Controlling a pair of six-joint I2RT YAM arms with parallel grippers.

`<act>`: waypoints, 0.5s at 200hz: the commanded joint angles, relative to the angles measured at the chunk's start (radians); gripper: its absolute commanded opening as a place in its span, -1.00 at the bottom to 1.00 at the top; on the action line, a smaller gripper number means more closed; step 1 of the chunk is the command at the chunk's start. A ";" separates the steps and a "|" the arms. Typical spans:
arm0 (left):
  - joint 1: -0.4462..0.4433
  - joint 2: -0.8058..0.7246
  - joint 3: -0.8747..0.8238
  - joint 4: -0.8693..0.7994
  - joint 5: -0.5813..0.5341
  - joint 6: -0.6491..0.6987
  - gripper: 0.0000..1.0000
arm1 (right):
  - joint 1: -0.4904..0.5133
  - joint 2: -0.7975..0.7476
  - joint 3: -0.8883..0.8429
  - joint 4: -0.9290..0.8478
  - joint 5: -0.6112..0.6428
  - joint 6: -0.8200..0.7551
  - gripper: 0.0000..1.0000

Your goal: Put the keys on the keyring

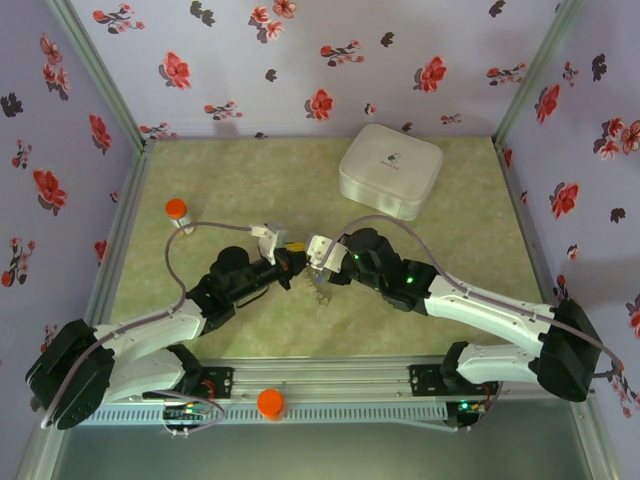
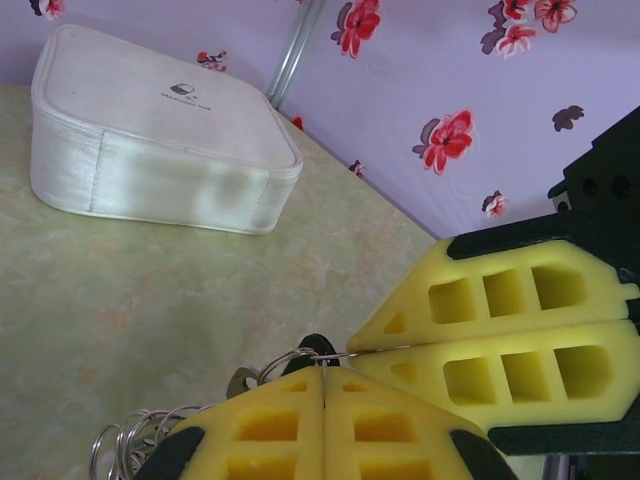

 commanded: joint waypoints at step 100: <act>-0.005 0.001 0.043 0.048 0.016 0.018 -1.00 | 0.007 -0.026 -0.002 -0.027 0.059 0.003 -1.00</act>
